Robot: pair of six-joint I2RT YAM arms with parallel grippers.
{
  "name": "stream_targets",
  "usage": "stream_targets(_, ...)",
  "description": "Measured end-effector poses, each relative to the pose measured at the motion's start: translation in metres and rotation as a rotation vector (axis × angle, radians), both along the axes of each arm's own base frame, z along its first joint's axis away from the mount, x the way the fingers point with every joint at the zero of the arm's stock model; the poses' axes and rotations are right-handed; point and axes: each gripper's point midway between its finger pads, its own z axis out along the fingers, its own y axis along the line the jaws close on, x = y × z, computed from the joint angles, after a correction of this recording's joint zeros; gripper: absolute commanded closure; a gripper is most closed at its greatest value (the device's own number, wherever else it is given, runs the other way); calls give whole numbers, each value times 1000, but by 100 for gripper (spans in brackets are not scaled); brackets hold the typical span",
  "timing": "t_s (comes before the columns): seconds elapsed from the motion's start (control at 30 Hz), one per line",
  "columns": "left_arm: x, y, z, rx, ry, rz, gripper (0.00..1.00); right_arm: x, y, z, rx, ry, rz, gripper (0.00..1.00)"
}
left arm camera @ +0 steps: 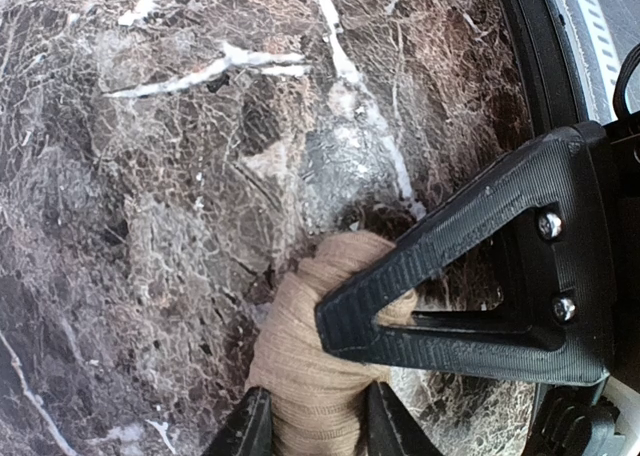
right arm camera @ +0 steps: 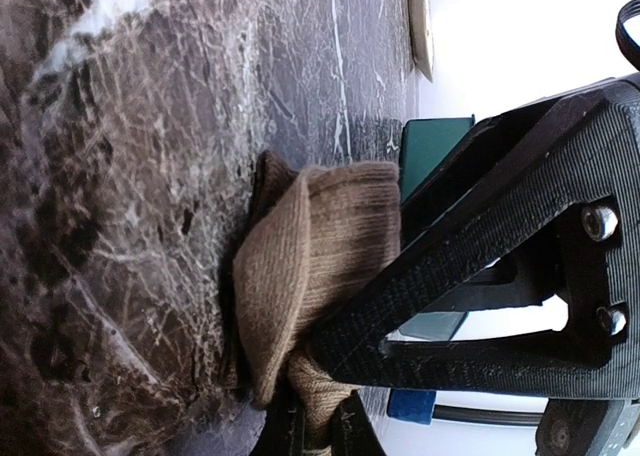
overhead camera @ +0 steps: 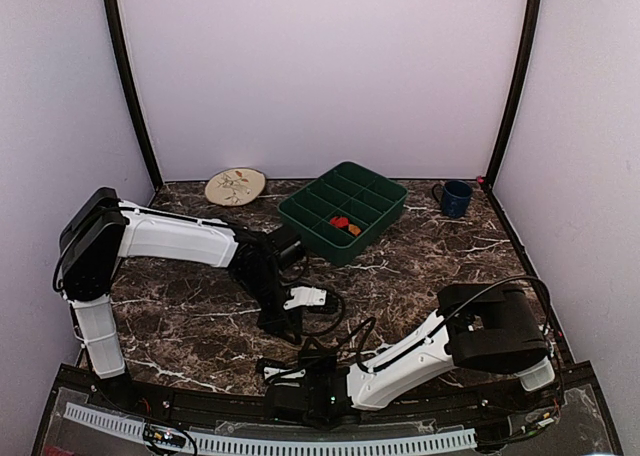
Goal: Roll the socks
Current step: Roll the sock at the center of the board.
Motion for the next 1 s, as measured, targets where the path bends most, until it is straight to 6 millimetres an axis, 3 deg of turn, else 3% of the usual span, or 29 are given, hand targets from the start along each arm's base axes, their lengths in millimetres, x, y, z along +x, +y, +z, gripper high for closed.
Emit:
stream_targets(0.37, -8, 0, -6, 3, 46, 14, 78, 0, -2, -1, 1, 6, -5, 100)
stream_targets(0.6, -12, -2, -7, 3, 84, 32, 100, 0, -5, -2, 19, 12, -22, 100)
stream_targets(1.0, -18, -6, -9, -2, 143, 36, 100, -1, -11, -3, 24, 24, -50, 95)
